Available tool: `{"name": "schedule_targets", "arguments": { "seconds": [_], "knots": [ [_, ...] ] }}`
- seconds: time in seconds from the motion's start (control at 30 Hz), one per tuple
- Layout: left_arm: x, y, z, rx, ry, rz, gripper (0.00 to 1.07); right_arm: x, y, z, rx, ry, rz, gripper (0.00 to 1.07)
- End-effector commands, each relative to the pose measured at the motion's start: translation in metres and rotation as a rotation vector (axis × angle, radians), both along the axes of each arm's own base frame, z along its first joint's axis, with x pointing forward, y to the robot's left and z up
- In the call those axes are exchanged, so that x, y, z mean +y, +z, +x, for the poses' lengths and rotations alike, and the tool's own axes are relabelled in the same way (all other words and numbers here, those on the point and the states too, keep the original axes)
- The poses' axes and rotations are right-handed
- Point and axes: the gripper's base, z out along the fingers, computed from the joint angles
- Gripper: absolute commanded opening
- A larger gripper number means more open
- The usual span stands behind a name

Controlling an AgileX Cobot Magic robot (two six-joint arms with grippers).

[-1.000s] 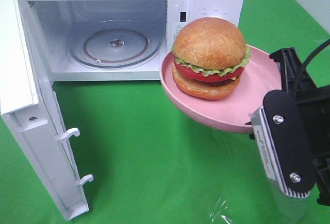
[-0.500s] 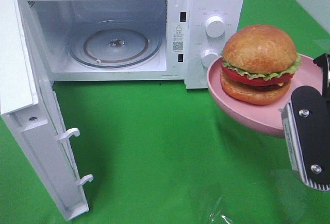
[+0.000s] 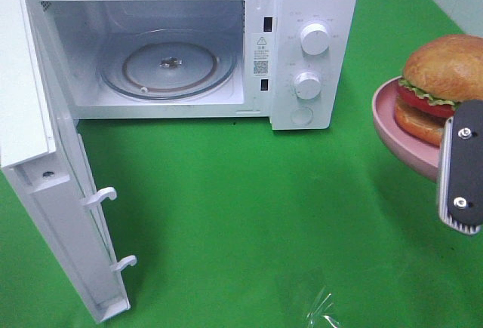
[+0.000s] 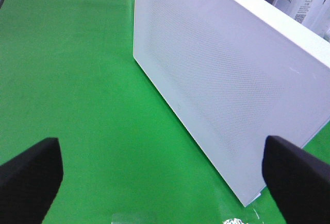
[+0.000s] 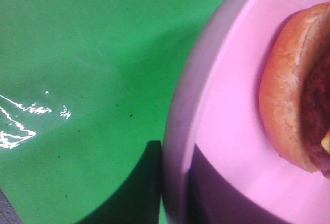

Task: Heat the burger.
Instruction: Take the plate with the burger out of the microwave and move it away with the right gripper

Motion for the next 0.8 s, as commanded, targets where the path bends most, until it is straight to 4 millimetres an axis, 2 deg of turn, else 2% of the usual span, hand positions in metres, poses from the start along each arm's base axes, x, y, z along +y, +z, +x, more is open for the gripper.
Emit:
{"name": "schedule_targets", "arguments": {
  "seconds": [0.03,0.23,0.5,0.8],
  "knots": [
    [-0.001,0.0,-0.002,-0.02,-0.007,-0.01,0.98,-0.004,0.008,0.003,-0.069,-0.043,0.006,0.0],
    [-0.001,0.0,-0.002,-0.02,-0.007,-0.01,0.98,-0.012,-0.004,0.0,-0.049,-0.198,0.027,0.0],
    [-0.001,0.0,-0.002,-0.02,-0.007,-0.01,0.98,-0.012,-0.017,0.004,-0.01,-0.371,0.053,0.0],
    [-0.001,0.0,-0.002,-0.02,-0.007,-0.01,0.98,-0.007,-0.028,0.01,0.013,-0.478,0.064,0.0]
  ]
}}
